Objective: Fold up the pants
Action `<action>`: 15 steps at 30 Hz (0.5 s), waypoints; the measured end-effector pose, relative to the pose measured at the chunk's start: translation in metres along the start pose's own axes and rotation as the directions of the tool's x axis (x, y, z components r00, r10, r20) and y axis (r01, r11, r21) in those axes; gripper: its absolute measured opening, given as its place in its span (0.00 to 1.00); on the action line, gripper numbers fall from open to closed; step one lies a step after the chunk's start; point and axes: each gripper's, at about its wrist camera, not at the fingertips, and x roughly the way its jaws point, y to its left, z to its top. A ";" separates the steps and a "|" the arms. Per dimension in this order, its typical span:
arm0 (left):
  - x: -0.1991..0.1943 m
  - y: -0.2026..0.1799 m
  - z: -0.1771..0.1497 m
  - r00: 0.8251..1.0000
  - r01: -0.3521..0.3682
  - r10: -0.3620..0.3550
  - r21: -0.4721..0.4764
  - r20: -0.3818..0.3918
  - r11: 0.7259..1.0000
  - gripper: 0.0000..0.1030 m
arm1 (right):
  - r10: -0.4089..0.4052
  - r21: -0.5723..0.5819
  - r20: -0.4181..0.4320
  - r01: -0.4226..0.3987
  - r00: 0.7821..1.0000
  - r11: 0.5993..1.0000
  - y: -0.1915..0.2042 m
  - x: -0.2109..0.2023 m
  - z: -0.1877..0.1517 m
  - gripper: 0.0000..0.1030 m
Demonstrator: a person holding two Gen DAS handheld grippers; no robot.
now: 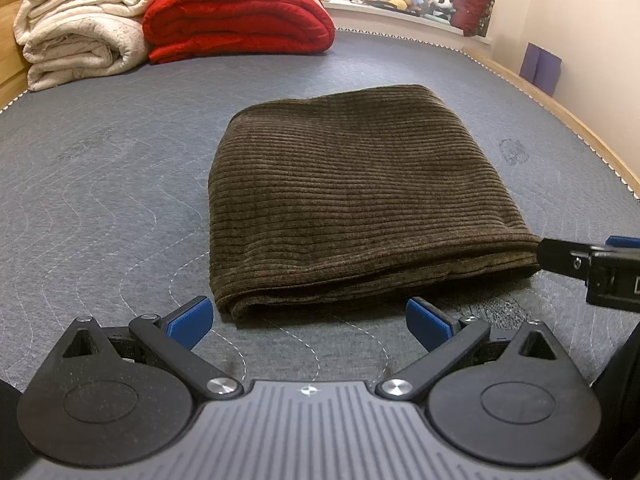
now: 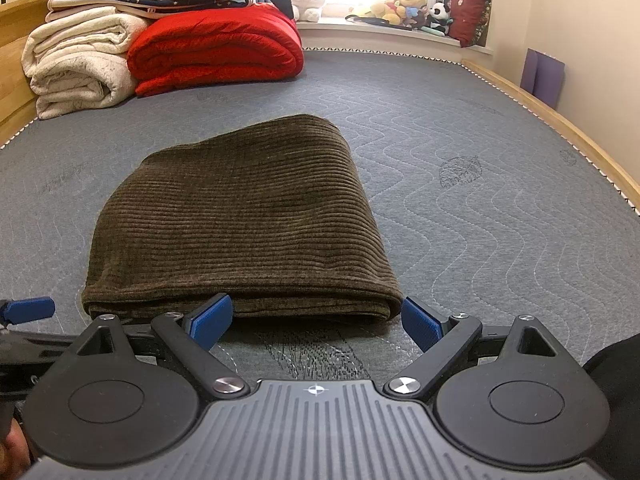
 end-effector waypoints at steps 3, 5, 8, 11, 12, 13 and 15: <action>-0.001 0.000 0.001 1.000 0.005 -0.005 0.003 0.009 1.000 1.00 | -0.002 0.003 0.000 0.002 1.000 1.000 0.000 0.001 -0.001 0.90; -0.001 0.001 0.001 1.000 0.007 -0.007 0.002 0.010 1.000 1.00 | 0.001 0.001 -0.006 -0.001 1.000 1.000 -0.001 0.002 -0.001 0.90; -0.001 0.003 0.000 1.000 0.014 -0.014 0.002 0.013 1.000 1.00 | 0.003 -0.007 -0.002 -0.003 1.000 1.000 0.000 0.001 -0.001 0.90; -0.002 0.004 0.000 1.000 0.015 -0.015 0.004 0.020 1.000 1.00 | 0.003 -0.009 -0.004 -0.003 1.000 1.000 0.000 0.001 -0.002 0.89; -0.003 0.003 0.000 1.000 0.015 -0.015 0.004 0.022 1.000 1.00 | 0.003 -0.009 -0.004 -0.003 1.000 1.000 -0.001 0.001 -0.001 0.90; -0.003 0.003 0.000 1.000 0.014 -0.014 0.005 0.022 1.000 1.00 | 0.002 -0.008 -0.004 -0.002 1.000 1.000 -0.002 0.001 -0.001 0.90; -0.003 0.003 0.000 1.000 0.017 -0.018 0.010 0.024 1.000 1.00 | 0.002 -0.007 -0.004 -0.002 1.000 1.000 -0.002 0.001 -0.001 0.90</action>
